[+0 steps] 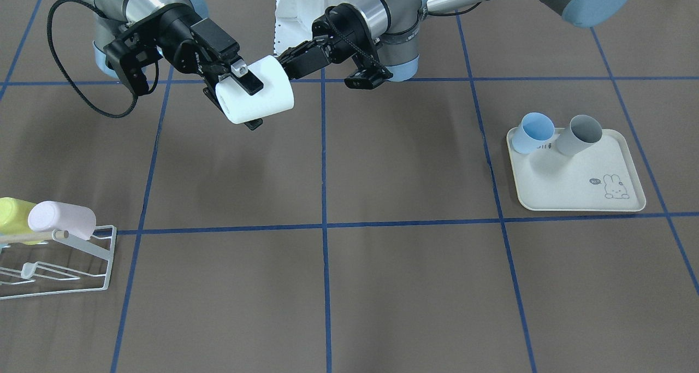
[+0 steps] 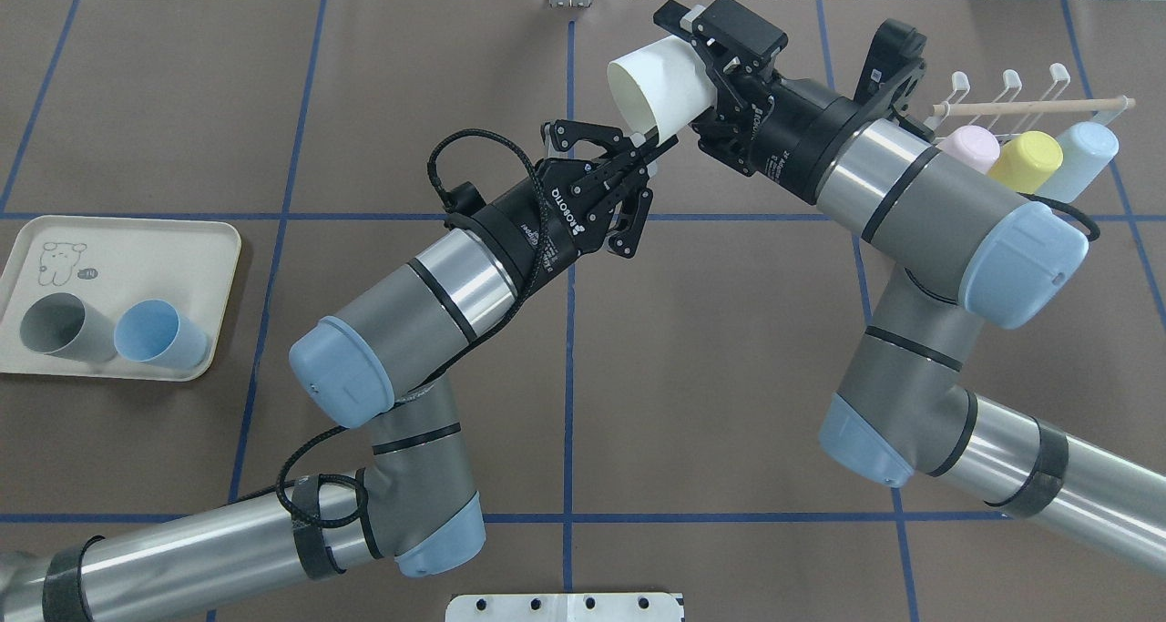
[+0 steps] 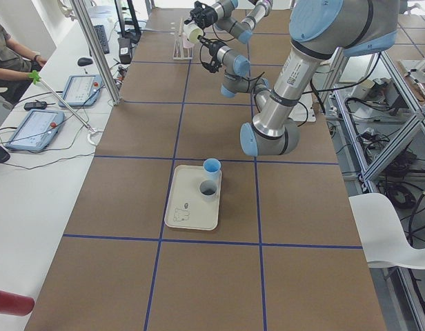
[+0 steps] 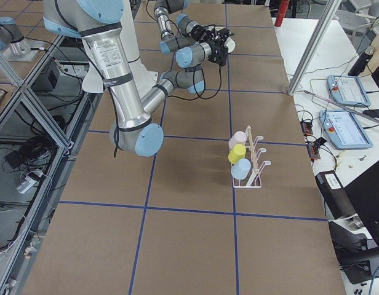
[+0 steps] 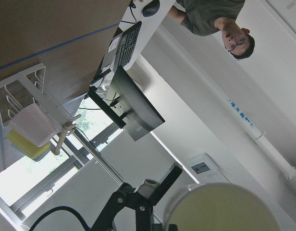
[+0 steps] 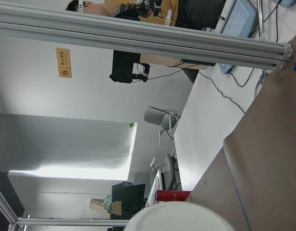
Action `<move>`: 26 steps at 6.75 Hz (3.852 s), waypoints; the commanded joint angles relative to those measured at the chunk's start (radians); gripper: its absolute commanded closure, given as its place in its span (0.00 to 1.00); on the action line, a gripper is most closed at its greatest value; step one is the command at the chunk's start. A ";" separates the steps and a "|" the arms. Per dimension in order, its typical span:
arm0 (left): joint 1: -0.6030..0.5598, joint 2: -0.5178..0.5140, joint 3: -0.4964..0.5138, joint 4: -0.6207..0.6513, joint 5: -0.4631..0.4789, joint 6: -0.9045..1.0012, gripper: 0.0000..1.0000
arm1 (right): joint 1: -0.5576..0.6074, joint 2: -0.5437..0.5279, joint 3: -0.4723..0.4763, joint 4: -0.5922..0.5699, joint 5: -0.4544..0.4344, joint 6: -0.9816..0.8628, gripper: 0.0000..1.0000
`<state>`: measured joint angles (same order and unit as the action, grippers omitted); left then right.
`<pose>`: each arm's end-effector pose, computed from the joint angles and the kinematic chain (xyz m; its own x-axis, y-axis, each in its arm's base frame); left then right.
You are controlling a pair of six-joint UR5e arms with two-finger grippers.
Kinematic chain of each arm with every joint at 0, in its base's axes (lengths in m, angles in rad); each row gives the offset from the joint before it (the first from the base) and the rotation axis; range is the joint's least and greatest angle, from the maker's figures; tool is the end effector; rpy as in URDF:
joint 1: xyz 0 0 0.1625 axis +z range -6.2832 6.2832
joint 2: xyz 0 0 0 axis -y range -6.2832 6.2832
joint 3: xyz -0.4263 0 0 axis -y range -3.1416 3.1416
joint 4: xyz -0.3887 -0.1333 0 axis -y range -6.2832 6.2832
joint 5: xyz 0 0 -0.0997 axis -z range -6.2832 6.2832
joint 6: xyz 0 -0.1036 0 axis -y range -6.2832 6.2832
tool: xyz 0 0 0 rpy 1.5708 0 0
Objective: Transfer IKEA cup to right arm and place on rack
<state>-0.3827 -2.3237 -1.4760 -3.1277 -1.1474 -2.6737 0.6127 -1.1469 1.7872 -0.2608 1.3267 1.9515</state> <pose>0.5045 -0.3927 0.0994 -0.8271 -0.5442 -0.1404 -0.2063 0.5263 -0.8249 -0.3536 -0.4421 0.1890 -0.5570 0.0492 0.8291 -0.5760 0.6963 -0.4283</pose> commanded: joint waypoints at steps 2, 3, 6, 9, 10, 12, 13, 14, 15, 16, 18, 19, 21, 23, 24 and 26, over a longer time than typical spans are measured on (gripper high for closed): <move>0.002 0.000 -0.006 -0.008 -0.002 -0.002 1.00 | -0.001 -0.002 -0.008 0.002 0.002 -0.005 1.00; 0.002 0.004 -0.004 -0.006 0.000 0.003 0.23 | -0.001 -0.002 -0.008 0.000 0.002 -0.006 1.00; -0.001 0.007 -0.007 -0.003 0.000 0.005 0.00 | 0.001 -0.002 -0.008 0.002 0.003 -0.006 1.00; -0.005 0.009 -0.021 -0.005 -0.008 0.046 0.00 | 0.086 -0.011 -0.006 0.000 0.023 -0.006 1.00; -0.013 0.009 -0.038 -0.003 -0.011 0.069 0.00 | 0.123 -0.020 -0.020 -0.003 0.035 -0.034 1.00; -0.019 0.026 -0.076 0.001 -0.012 0.170 0.00 | 0.223 -0.086 -0.043 -0.008 0.096 -0.083 1.00; -0.021 0.047 -0.078 0.001 -0.012 0.208 0.00 | 0.269 -0.103 -0.075 -0.030 0.114 -0.144 1.00; -0.040 0.050 -0.086 0.003 -0.018 0.260 0.00 | 0.315 -0.112 -0.077 -0.143 0.112 -0.210 1.00; -0.065 0.069 -0.108 0.030 -0.064 0.285 0.00 | 0.353 -0.120 -0.078 -0.249 0.105 -0.335 1.00; -0.111 0.079 -0.150 0.122 -0.145 0.294 0.00 | 0.386 -0.128 -0.122 -0.279 0.088 -0.424 1.00; -0.151 0.154 -0.292 0.308 -0.241 0.500 0.00 | 0.449 -0.132 -0.233 -0.278 0.045 -0.593 1.00; -0.154 0.211 -0.337 0.319 -0.242 0.573 0.00 | 0.479 -0.143 -0.282 -0.276 0.042 -0.725 1.00; -0.162 0.283 -0.377 0.358 -0.283 0.697 0.00 | 0.530 -0.174 -0.366 -0.271 0.017 -0.917 1.00; -0.179 0.329 -0.454 0.443 -0.316 0.775 0.00 | 0.527 -0.175 -0.432 -0.270 -0.030 -0.970 1.00; -0.179 0.336 -0.454 0.443 -0.316 0.775 0.00 | 0.523 -0.171 -0.449 -0.270 -0.034 -0.979 1.00; -0.179 0.337 -0.454 0.440 -0.316 0.773 0.00 | 0.490 -0.169 -0.471 -0.270 -0.055 -0.984 1.00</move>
<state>-0.5610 -1.9891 -1.9287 -2.6865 -1.4629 -1.9012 1.1220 -1.3171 1.3293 -0.5314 1.2882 0.9714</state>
